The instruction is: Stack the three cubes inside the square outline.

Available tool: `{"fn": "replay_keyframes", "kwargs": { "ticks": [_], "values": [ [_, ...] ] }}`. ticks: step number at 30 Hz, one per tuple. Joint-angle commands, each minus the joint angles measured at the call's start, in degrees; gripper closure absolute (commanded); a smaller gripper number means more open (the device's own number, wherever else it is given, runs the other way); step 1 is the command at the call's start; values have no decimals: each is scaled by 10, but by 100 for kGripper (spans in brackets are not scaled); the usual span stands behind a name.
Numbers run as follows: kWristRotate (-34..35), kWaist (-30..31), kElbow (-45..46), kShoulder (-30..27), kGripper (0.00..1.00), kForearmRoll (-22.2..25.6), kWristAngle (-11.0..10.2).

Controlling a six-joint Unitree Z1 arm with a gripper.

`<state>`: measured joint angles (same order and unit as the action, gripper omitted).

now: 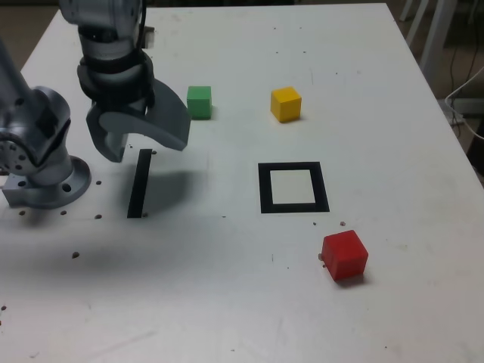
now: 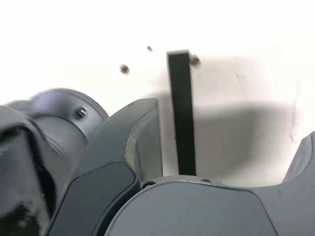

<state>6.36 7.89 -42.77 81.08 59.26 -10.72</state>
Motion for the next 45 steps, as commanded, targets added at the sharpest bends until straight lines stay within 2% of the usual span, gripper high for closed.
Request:
{"fn": "replay_keyframes", "kwargs": {
  "ticks": [1,4,6,8,13,17,22,32,45],
  "values": [
    [-6,-6,-3,-3,0,3,-5],
    [-7,-6,-9,-3,0,-6,-5],
    [-8,-6,-14,-2,0,-10,6],
    [-11,-6,-19,0,0,-11,27],
    [-26,-5,-36,11,0,-10,100],
    [-26,10,-69,23,1,-2,127],
    [3,53,-134,47,1,20,134],
    [55,131,-267,120,0,43,134],
    [130,167,-398,204,1,78,136]
  ]
}}
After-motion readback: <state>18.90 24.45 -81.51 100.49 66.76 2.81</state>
